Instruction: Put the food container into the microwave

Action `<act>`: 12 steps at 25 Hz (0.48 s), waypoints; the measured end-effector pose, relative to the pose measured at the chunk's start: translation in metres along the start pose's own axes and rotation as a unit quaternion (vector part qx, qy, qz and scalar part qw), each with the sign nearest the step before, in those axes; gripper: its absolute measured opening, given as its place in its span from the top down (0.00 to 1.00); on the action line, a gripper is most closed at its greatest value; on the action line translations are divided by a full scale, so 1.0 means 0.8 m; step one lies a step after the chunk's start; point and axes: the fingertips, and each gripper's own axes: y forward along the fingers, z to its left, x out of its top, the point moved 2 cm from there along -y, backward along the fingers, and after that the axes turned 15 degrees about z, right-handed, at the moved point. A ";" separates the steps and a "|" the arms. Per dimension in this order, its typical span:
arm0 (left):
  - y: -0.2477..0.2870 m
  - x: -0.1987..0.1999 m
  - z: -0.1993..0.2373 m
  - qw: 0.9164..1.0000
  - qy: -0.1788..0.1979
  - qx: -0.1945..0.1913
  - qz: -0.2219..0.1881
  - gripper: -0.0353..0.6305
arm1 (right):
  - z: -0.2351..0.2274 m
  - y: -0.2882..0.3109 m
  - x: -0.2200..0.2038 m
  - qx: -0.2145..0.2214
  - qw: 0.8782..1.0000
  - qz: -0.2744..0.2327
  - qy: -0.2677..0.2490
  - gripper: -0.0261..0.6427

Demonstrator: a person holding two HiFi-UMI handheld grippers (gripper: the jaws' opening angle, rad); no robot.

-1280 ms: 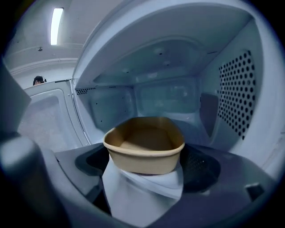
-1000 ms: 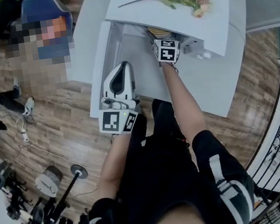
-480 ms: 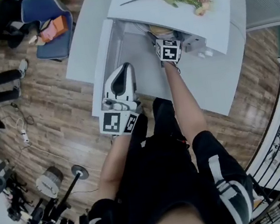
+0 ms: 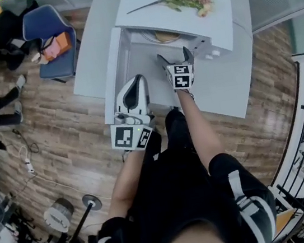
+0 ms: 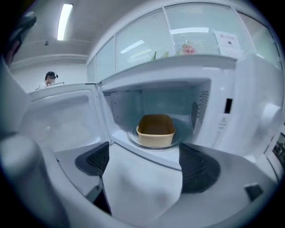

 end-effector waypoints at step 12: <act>-0.140 0.050 -0.067 0.997 0.030 -0.073 -0.012 0.91 | 0.088 -0.358 -0.015 0.028 0.992 -0.118 0.036 0.81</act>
